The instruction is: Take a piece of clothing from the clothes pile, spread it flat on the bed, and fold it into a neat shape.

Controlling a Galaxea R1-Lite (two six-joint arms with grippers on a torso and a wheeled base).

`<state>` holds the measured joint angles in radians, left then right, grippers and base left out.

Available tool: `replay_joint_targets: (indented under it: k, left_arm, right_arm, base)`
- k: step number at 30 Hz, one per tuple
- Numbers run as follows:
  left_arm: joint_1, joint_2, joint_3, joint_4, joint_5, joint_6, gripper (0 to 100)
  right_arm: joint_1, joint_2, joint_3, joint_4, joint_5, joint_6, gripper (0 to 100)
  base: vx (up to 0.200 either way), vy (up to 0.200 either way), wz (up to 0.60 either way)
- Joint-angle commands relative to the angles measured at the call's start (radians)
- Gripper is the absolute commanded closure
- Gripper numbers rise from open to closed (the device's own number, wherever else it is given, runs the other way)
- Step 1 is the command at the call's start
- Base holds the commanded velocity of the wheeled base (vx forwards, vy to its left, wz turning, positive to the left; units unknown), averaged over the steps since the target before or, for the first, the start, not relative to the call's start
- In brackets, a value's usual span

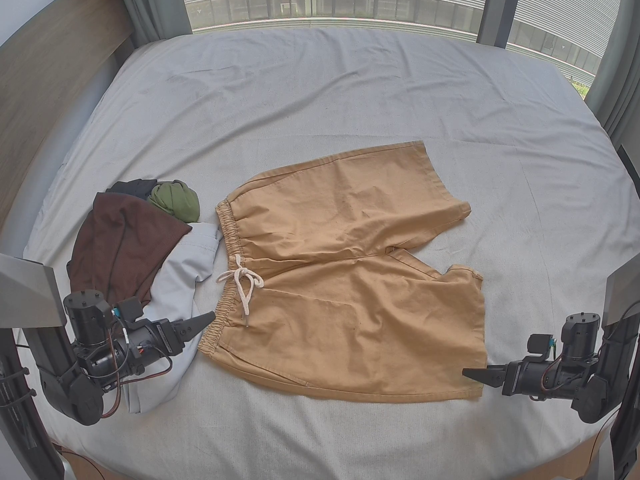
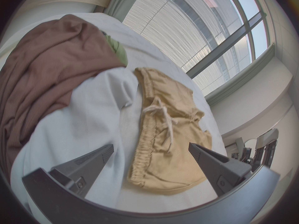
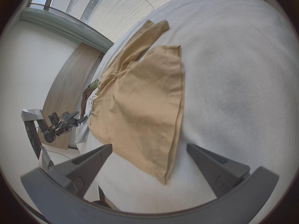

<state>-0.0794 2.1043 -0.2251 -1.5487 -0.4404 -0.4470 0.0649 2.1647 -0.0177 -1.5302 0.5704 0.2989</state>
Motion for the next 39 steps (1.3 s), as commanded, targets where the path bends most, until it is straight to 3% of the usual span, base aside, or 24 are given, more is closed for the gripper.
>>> replay_joint_targets:
  k: [1,8,18,38,39]
  left_arm:
    - [-0.017,-0.124,-0.014,0.001,-0.004,-0.045,0]
    - [-0.043,-0.170,-0.042,0.002,-0.009,-0.055,0]
    - [-0.037,-0.165,-0.065,0.001,-0.029,-0.062,0]
    - [-0.056,-0.158,-0.072,0.002,-0.029,-0.065,0]
    - [-0.056,-0.158,-0.072,0.002,-0.029,-0.065,0]
  right_arm:
    - [-0.054,-0.052,-0.044,-0.011,0.003,0.003,0]
    - [-0.079,-0.082,-0.189,-0.010,0.003,0.052,0]
    - [-0.094,0.083,-0.429,0.004,0.000,0.074,0]
    - [-0.069,0.130,-0.533,-0.007,-0.006,0.161,0]
    - [-0.069,0.130,-0.533,-0.007,-0.006,0.161,100]
  base:
    - [0.000,0.000,0.00]
    - [0.000,0.000,0.00]
    - [0.000,0.000,0.00]
    - [0.000,0.000,0.00]
    - [0.000,0.000,0.00]
